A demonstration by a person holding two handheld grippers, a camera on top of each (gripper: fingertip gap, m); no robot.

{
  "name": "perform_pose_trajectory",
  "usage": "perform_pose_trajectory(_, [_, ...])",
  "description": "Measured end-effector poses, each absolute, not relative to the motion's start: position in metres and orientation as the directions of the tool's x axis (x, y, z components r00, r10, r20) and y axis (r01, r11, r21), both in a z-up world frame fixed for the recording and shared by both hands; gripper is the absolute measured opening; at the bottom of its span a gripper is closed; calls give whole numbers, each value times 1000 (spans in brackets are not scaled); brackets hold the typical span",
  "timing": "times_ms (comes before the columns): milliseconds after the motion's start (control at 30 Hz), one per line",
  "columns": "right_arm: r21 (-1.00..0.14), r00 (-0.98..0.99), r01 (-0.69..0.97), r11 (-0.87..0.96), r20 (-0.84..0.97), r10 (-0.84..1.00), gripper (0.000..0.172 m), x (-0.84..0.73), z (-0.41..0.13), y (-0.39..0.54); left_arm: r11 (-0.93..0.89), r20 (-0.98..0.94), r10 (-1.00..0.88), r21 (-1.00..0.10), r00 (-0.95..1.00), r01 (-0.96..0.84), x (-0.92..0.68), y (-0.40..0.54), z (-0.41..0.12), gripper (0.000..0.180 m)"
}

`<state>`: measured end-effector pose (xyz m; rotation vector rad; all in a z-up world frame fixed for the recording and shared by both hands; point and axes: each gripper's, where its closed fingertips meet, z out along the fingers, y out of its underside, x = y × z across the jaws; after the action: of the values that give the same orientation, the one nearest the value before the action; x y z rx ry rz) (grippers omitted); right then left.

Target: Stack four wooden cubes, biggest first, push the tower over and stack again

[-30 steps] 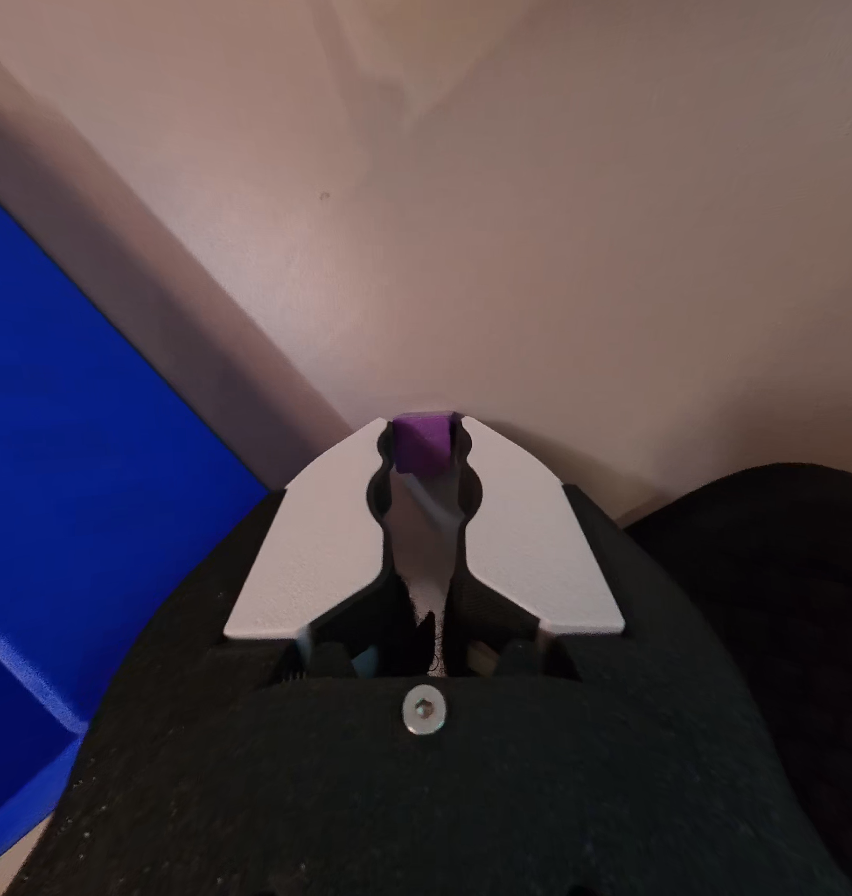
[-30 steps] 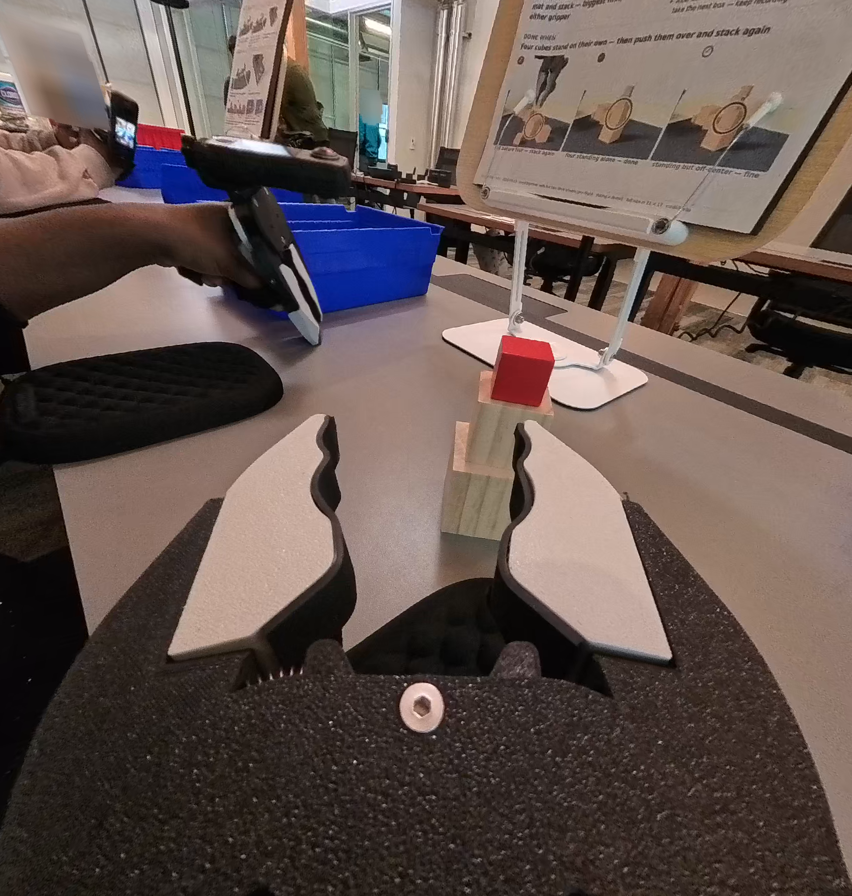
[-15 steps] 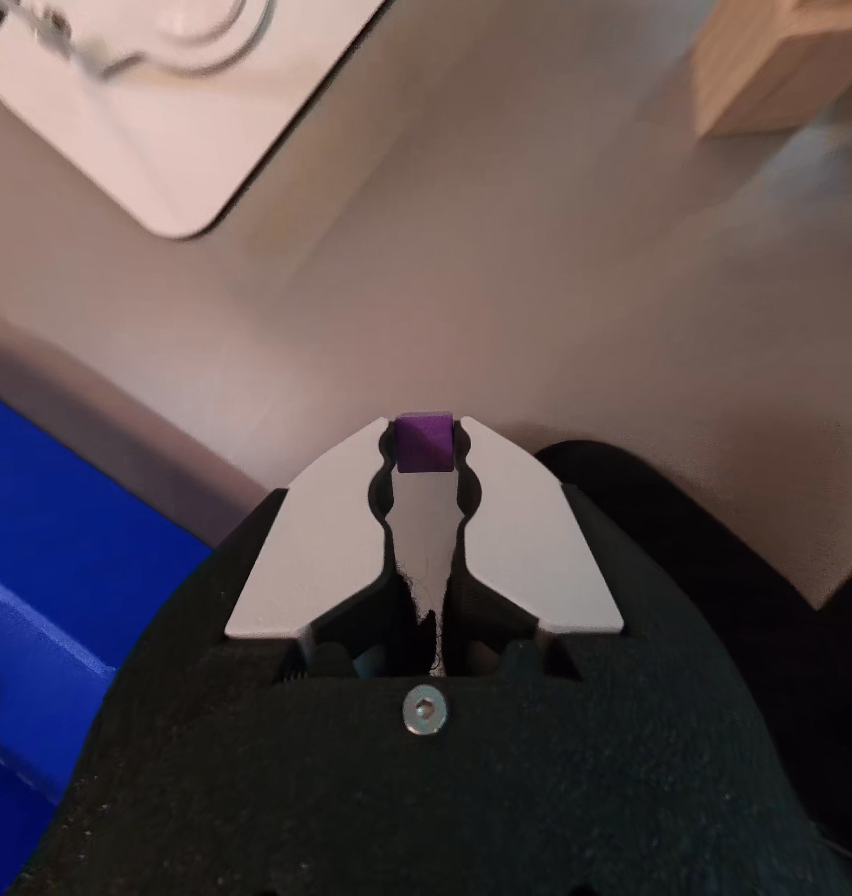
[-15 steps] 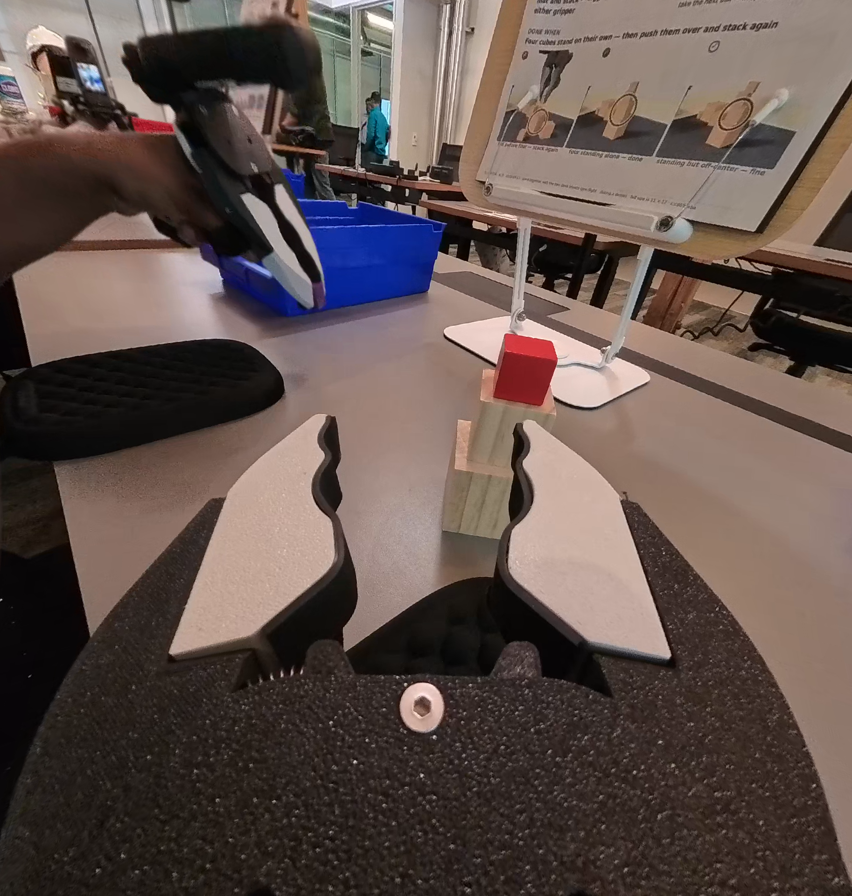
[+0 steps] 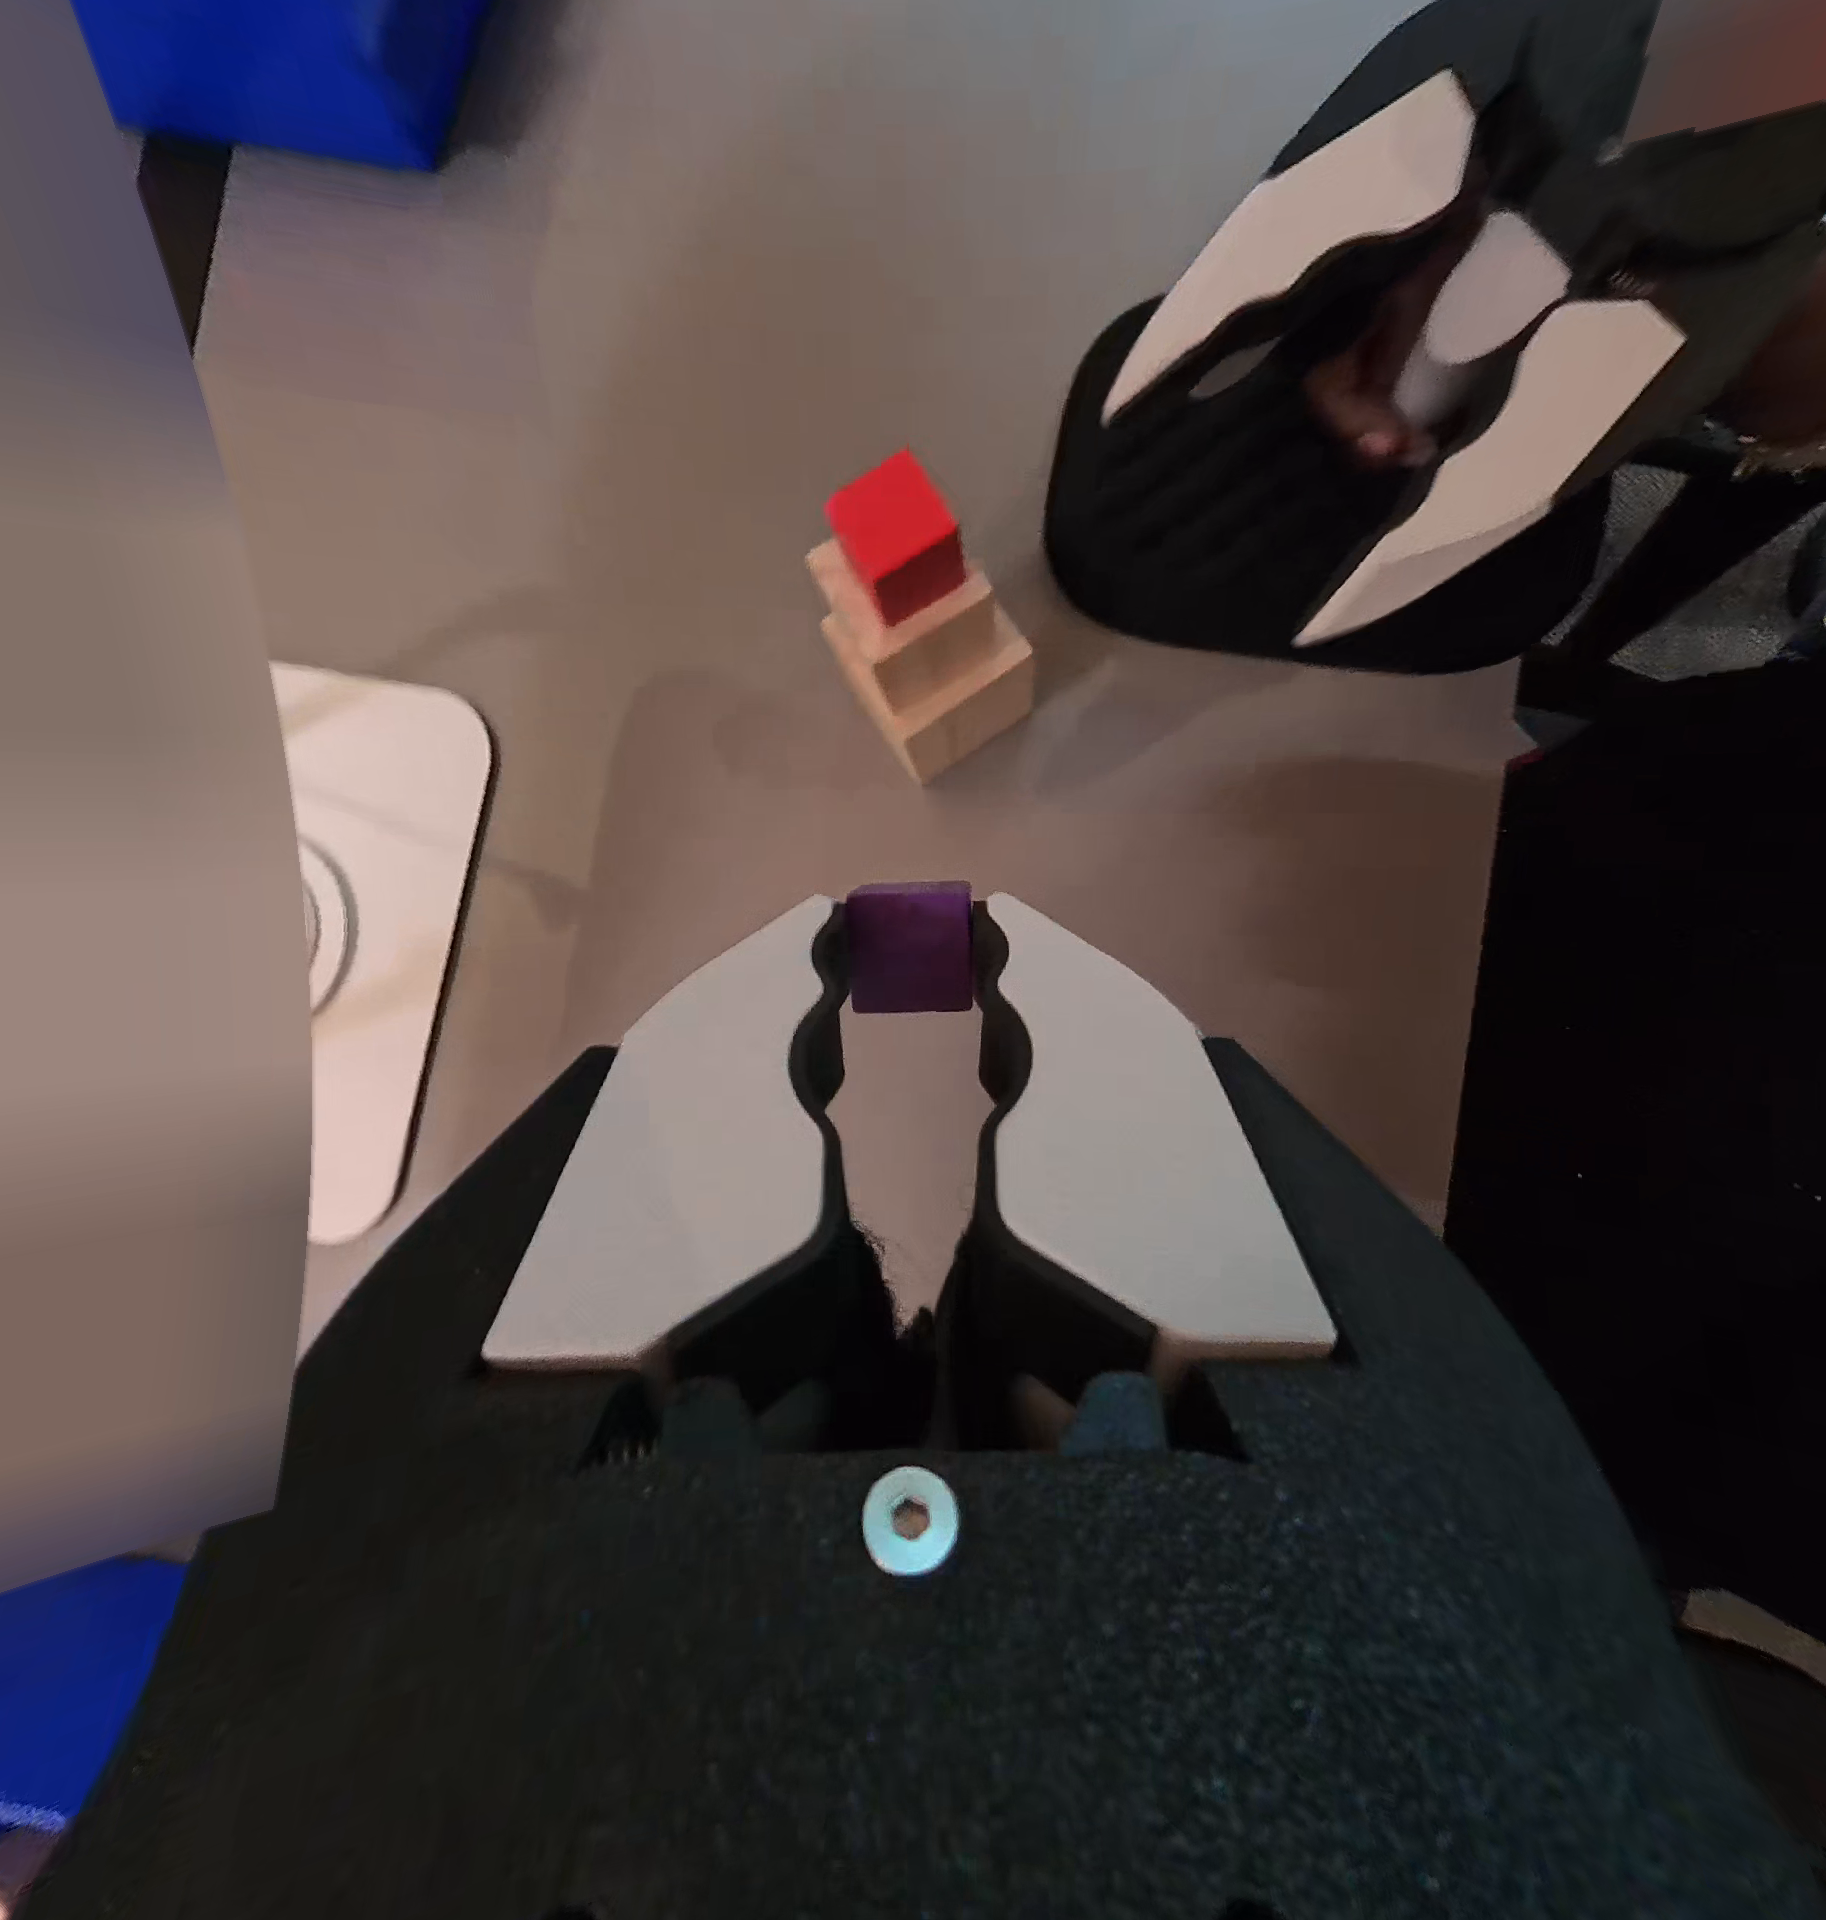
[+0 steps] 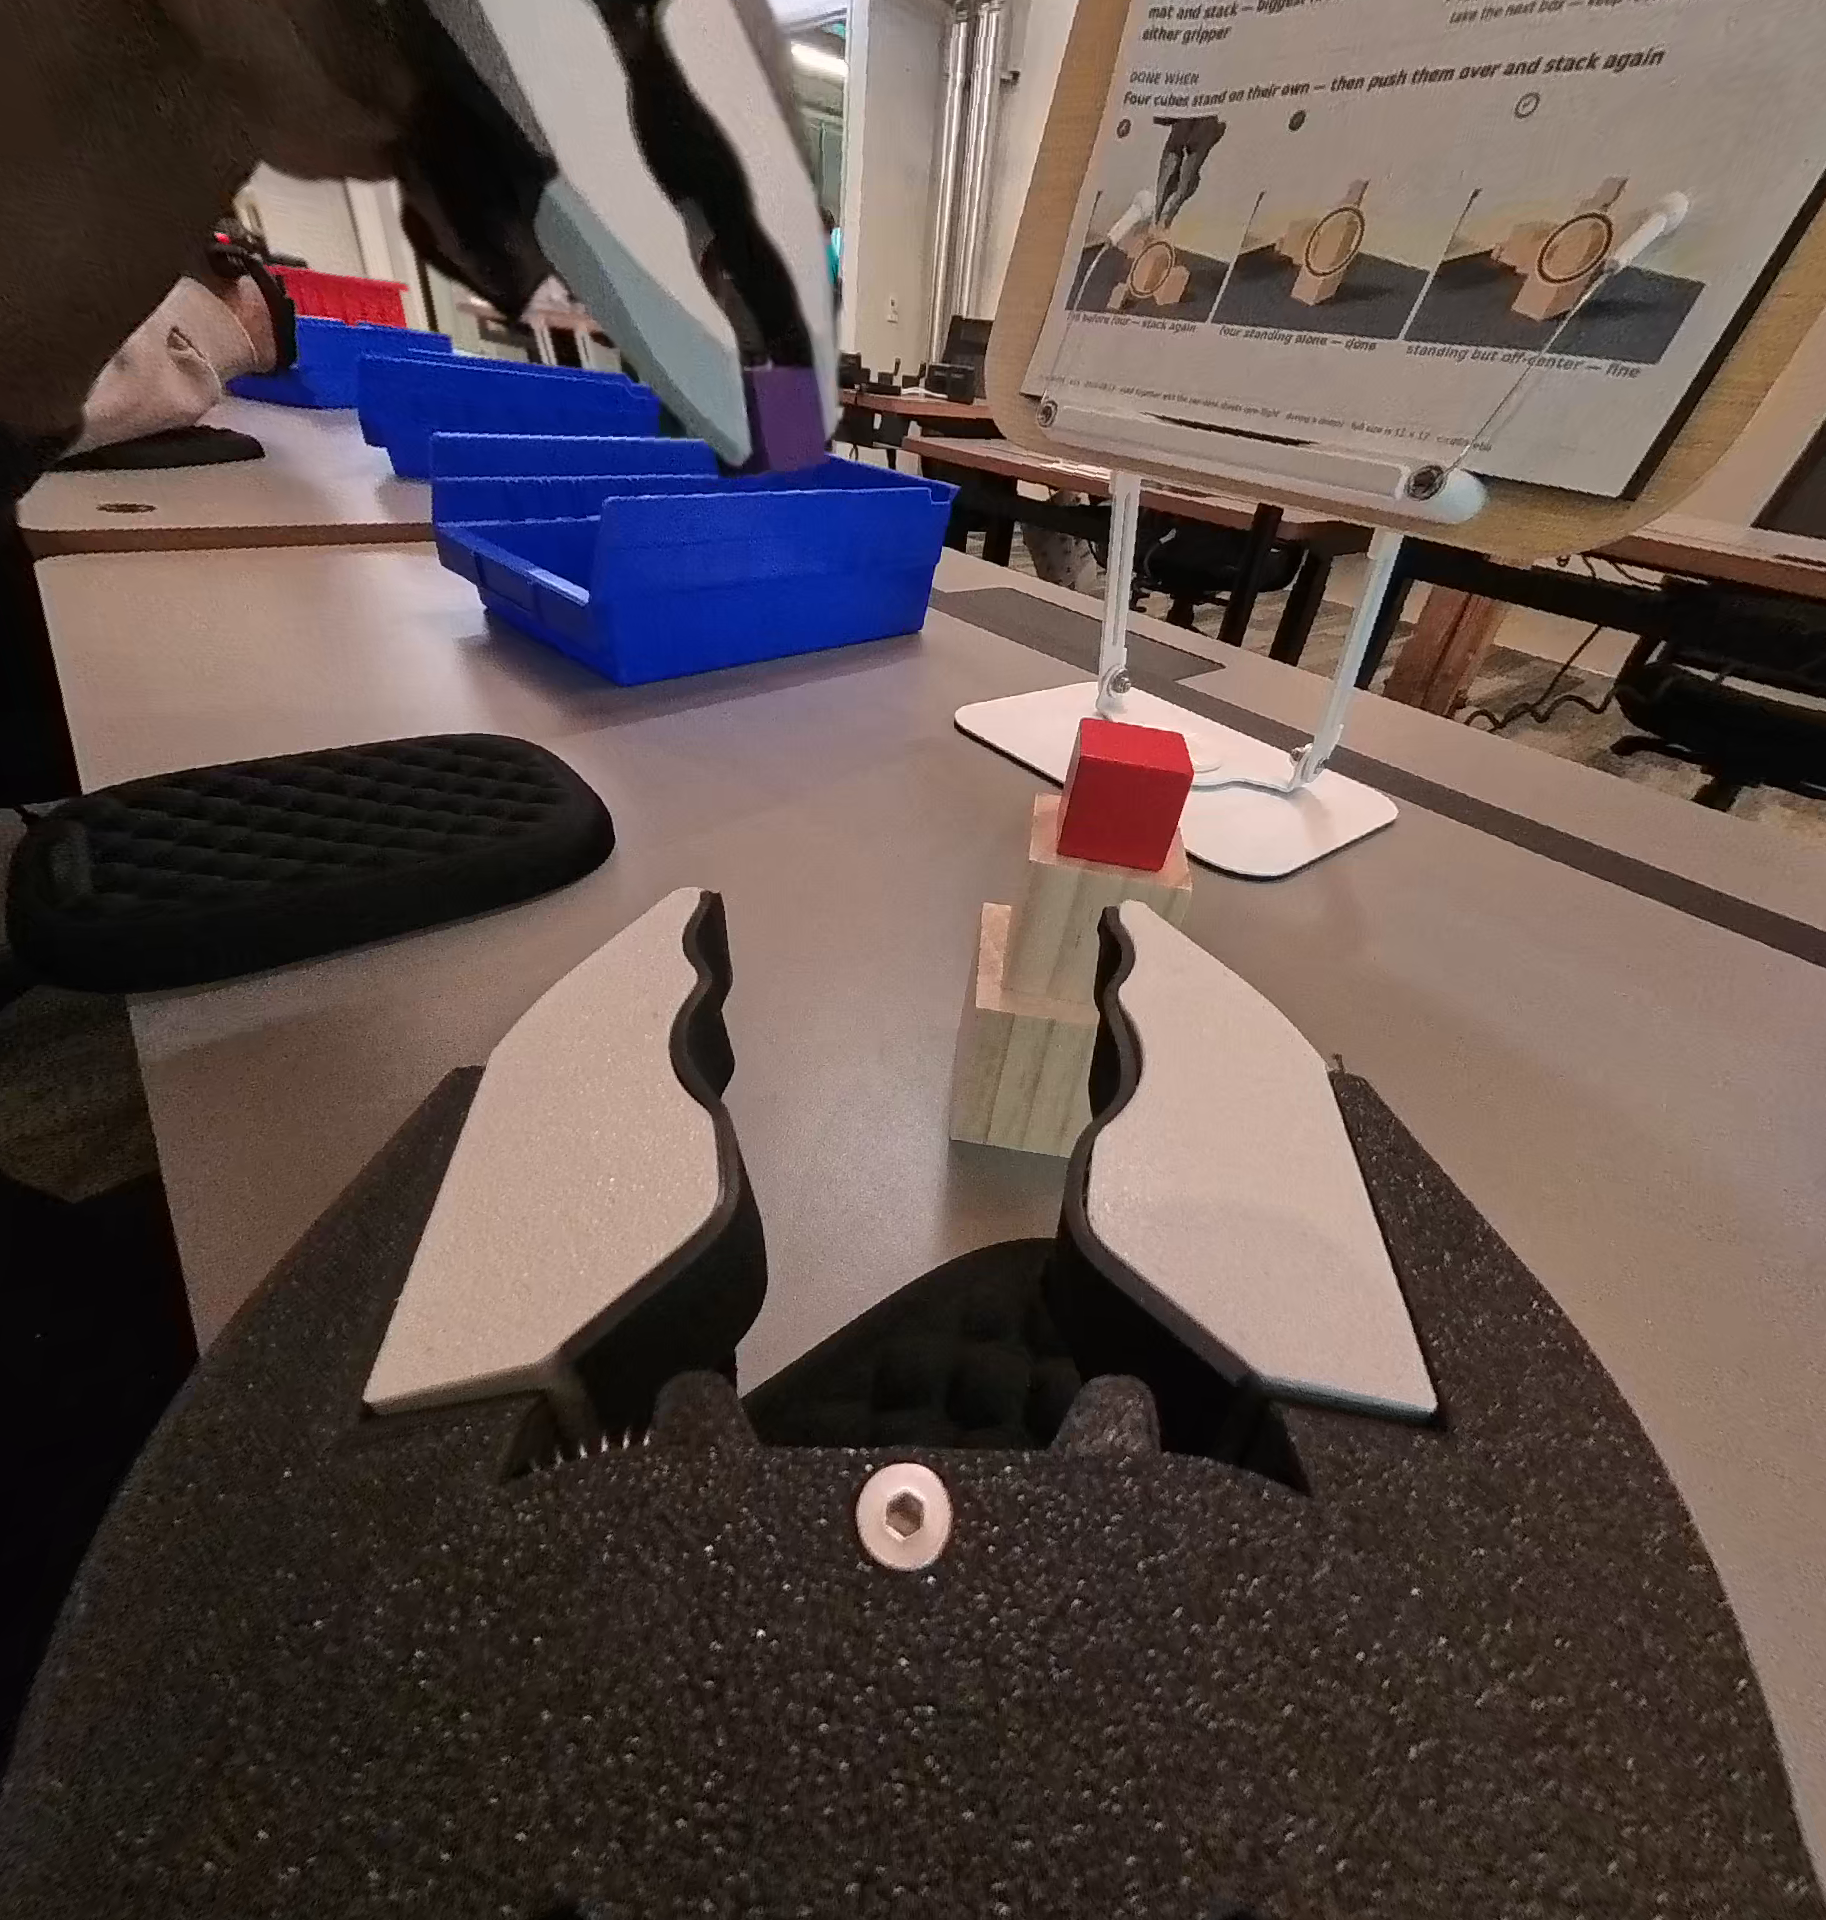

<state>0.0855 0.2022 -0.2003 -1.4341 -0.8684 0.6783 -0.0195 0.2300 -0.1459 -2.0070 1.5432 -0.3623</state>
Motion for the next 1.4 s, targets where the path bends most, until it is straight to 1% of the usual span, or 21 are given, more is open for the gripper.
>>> perform_pose_trajectory(167, [-995, 540, 96, 42, 87, 837, 67, 86, -200, 203, -18, -202, -967, -555, 155, -832, 15, 234, -133, 22])
perform_pose_trajectory(300, [-996, 539, 83, 30, 70, 840, 67, 87, -199, 203, 70, -220, -974, -514, 52, -855, 35, 238, -127, 22])
perform_pose_trajectory(500, [-998, 535, 57, 2, 32, 844, 67, 89, -199, 205, 163, -216, -975, -516, -57, -841, 64, 239, -116, 22])
perform_pose_trajectory(633, [-1000, 533, 28, -6, 10, 846, 66, 91, -196, 206, 200, -222, -970, -474, -104, -857, 76, 243, -122, 22])
perform_pose_trajectory(767, [-1000, 530, 15, -9, 1, 848, 66, 92, -195, 206, 198, -248, -962, -363, -110, -911, 74, 258, -140, 22])
perform_pose_trajectory(900, [-1000, 527, 13, -5, 3, 850, 66, 92, -194, 205, 175, -180, -976, -323, -121, -930, 73, 263, -159, 22])
perform_pose_trajectory(1033, [-1000, 527, 20, -1, 10, 850, 66, 92, -195, 205, 112, -108, -991, -345, -79, -932, 76, 266, -167, 22])
perform_pose_trajectory(1167, [-1000, 527, 21, 1, 12, 850, 66, 92, -195, 205, 109, -53, -994, -347, -97, -932, 77, 264, -173, 22])
perform_pose_trajectory(1267, [-1000, 527, 19, 4, 13, 850, 66, 92, -195, 204, 134, -34, -991, -347, -130, -928, 76, 264, -177, 22])
perform_pose_trajectory(1400, [-1000, 527, 26, 11, 23, 850, 66, 91, -195, 204, 266, -23, -961, -344, -275, -900, 75, 261, -183, 22])
